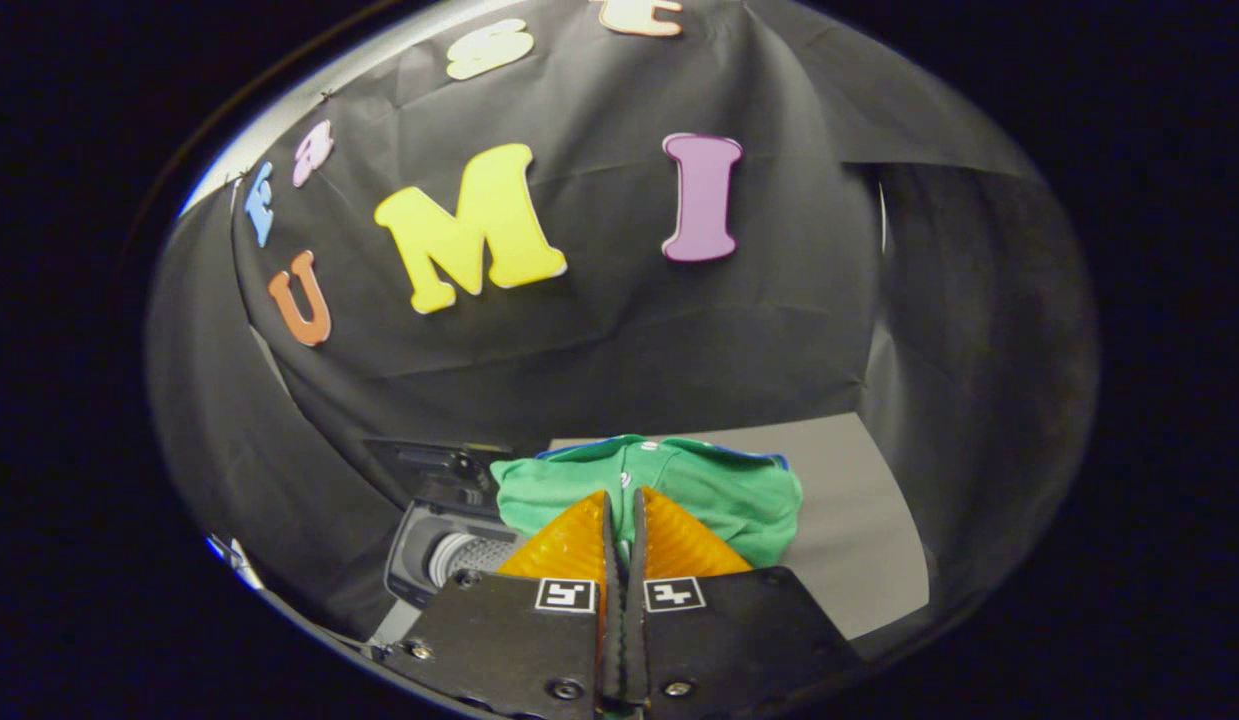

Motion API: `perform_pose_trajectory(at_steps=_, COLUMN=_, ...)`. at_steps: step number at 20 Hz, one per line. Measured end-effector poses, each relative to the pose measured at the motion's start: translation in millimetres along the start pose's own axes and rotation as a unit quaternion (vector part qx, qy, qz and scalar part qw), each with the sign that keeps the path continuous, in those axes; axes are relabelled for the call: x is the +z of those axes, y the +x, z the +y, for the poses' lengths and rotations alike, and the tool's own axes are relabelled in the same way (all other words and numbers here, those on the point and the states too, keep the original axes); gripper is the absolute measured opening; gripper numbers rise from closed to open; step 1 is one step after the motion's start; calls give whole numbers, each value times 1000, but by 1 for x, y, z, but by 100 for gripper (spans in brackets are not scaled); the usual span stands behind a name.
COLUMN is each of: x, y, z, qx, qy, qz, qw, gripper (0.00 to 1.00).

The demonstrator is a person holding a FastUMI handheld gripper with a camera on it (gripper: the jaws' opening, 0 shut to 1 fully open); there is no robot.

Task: Put the clothes into the washing machine and then close the washing machine lid.

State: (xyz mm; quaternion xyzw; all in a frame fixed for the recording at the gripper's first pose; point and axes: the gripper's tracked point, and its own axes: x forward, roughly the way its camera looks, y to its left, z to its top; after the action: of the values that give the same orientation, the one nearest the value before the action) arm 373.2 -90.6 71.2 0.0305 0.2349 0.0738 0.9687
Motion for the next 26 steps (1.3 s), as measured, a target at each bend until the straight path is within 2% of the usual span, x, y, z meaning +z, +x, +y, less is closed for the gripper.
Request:
perform_pose_trajectory(at_steps=4, x=21, y=-18, z=35, qx=29, qy=-15, qz=-25, qw=999, gripper=5)
perform_pose_trajectory(at_steps=10, x=31, y=-16, z=93, qx=75, qy=-35, qz=-30, qw=996, gripper=5)
perform_pose_trajectory(at_steps=19, x=17, y=7, z=190, qx=165, qy=-48, qz=-10, qw=985, gripper=5)
perform_pose_trajectory(at_steps=26, x=1, y=28, z=256, qx=217, qy=-71, qz=12, qw=974, gripper=5)
